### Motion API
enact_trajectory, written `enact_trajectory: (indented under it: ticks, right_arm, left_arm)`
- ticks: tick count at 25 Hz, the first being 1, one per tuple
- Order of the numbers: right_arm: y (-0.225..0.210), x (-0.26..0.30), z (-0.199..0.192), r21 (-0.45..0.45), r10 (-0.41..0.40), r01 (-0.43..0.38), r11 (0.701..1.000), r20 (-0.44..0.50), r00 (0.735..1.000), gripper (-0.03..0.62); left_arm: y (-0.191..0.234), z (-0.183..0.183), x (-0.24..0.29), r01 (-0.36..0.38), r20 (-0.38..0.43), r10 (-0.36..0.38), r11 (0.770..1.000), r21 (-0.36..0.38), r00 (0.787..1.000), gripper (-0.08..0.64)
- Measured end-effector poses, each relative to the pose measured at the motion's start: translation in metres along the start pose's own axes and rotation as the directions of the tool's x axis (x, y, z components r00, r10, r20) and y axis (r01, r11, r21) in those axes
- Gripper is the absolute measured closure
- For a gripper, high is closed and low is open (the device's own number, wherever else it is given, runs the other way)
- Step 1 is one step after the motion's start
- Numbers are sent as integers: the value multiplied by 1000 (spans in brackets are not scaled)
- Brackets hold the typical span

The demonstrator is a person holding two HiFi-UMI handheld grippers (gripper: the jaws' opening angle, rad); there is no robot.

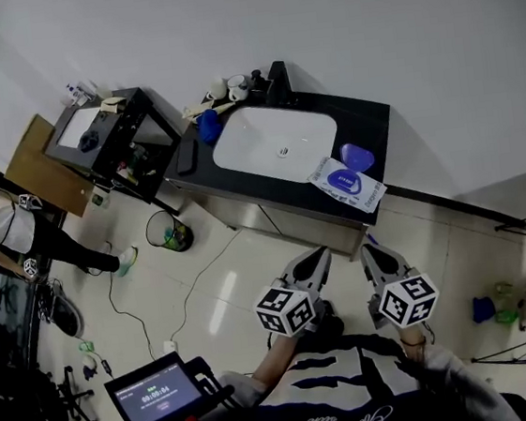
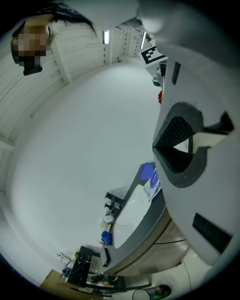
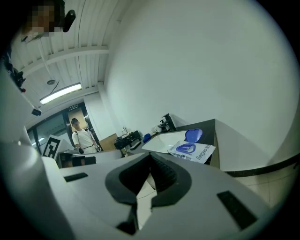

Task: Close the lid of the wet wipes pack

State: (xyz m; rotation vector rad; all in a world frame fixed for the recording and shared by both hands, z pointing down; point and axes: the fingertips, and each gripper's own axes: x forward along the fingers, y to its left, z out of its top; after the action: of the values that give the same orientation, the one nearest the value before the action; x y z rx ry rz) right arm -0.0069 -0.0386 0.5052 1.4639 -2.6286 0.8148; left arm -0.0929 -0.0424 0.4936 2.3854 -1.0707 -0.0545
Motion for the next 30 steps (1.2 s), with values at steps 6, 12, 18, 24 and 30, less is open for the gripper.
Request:
enact_trajectory:
  ticks: [6, 12, 18, 24, 30]
  right_arm:
    - [-11, 27, 8, 18, -67, 66, 998, 10, 998, 594]
    - [-35, 52, 7, 41, -103, 104, 994, -14, 995, 594]
    - [-55, 66, 21, 49, -111, 112, 993, -20, 994, 594]
    - [-82, 84, 38, 41, -92, 94, 995, -46, 995, 594]
    - [-107, 105, 65, 23, -53, 54, 998, -70, 996, 594]
  left_arm:
    - [37, 8, 10, 12, -33, -13, 999, -30, 999, 560]
    - [63, -1, 37, 21, -85, -26, 998, -60, 996, 560]
    - [73, -3, 59, 11, -123, -20, 997, -73, 992, 559]
    - [86, -4, 90, -26, -168, 12, 996, -81, 986, 558]
    - [95, -3, 127, -65, -208, 47, 995, -79, 977, 560]
